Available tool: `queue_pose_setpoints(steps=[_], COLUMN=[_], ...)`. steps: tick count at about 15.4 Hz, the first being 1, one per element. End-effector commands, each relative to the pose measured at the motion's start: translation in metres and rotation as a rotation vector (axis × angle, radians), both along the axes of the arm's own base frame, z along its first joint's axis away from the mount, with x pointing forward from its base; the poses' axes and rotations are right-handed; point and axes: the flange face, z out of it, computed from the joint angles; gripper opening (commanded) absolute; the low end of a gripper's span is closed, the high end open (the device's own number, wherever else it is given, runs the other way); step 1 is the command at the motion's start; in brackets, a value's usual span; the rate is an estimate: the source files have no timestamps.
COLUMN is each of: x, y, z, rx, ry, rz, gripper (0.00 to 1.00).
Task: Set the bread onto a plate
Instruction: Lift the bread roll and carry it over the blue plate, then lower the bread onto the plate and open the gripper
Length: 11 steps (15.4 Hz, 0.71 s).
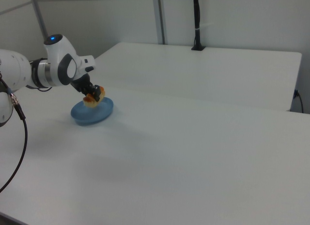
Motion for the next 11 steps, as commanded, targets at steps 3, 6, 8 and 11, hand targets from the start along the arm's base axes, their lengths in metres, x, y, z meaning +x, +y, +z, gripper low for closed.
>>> queue_pose_setpoints(steps=[3,6,8,11], x=[0.005,0.01,0.009,0.009], y=[0.035,0.037,0.038,0.025], z=[-0.04,-0.041,-0.04,-0.003], rx=[-0.03,-0.018,-0.013,0.004], ry=[-0.007,-0.013,-0.014,-0.038], rz=[-0.048,-0.069,-0.077,-0.106], gripper=[0.67,1.0,1.0,1.0])
